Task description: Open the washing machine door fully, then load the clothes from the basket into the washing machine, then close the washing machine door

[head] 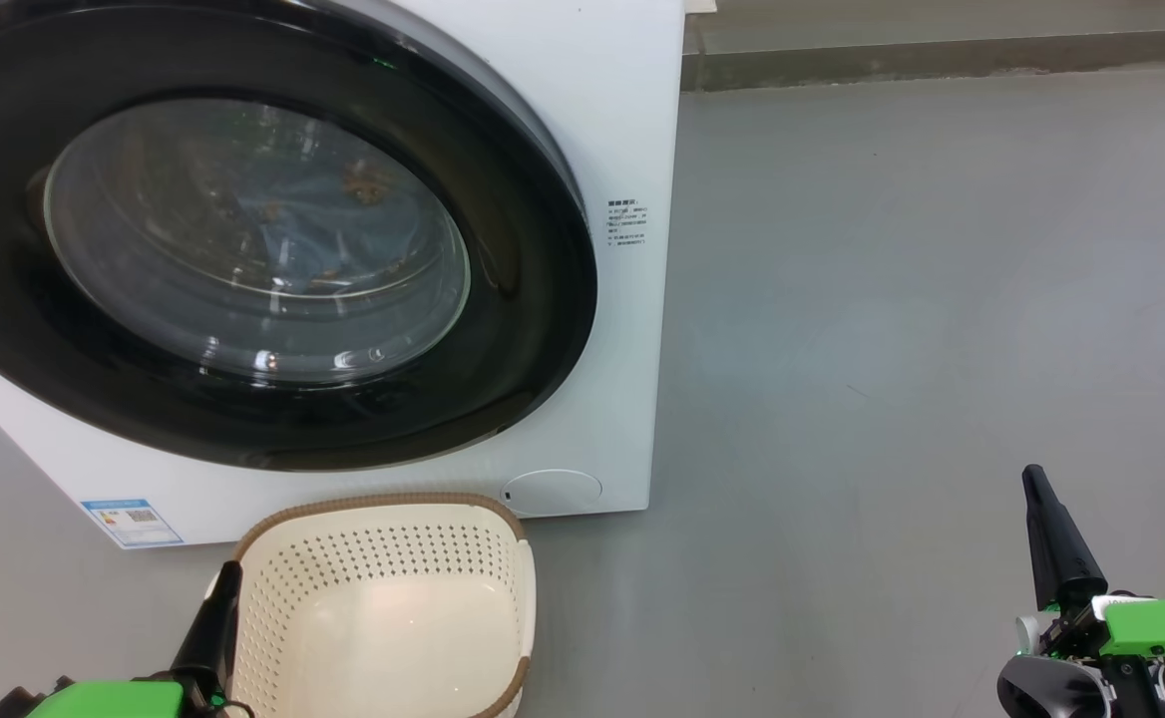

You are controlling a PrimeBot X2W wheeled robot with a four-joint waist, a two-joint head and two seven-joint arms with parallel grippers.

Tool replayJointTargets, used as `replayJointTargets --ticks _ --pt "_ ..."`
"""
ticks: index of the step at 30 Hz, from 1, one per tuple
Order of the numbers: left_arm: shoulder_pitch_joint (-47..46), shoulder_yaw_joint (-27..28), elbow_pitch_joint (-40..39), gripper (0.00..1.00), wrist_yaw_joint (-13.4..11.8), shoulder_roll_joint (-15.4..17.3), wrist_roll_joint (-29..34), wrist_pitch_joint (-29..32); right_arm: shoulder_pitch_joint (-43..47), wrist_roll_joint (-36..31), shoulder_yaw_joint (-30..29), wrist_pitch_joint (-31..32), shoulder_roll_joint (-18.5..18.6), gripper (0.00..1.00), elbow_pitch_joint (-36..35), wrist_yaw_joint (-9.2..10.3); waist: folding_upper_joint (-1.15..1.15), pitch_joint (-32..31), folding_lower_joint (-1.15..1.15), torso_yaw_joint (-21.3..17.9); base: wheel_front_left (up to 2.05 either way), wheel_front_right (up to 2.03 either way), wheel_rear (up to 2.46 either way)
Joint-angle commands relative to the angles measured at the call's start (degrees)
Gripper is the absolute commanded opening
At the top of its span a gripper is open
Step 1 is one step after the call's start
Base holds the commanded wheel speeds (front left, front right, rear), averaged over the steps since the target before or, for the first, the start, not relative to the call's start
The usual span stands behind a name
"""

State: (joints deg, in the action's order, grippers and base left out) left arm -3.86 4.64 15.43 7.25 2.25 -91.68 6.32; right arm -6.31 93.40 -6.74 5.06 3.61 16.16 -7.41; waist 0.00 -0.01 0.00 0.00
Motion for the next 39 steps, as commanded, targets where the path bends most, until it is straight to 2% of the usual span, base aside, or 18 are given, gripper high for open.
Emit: replayJointTargets --ticks 1,39 --pt "-2.8 2.0 -1.3 0.00 0.0 0.6 -0.4 0.2 -0.3 -0.3 1.3 0.5 0.1 0.00 -1.8 -0.08 0.00 0.0 0.00 0.0 0.00 0.00 0.00" --pt "-2.8 2.0 -1.3 0.00 0.0 0.6 -0.4 0.2 -0.3 -0.5 1.1 0.7 0.0 0.00 -1.8 -0.08 0.00 0.0 0.00 0.0 0.00 0.00 0.00"
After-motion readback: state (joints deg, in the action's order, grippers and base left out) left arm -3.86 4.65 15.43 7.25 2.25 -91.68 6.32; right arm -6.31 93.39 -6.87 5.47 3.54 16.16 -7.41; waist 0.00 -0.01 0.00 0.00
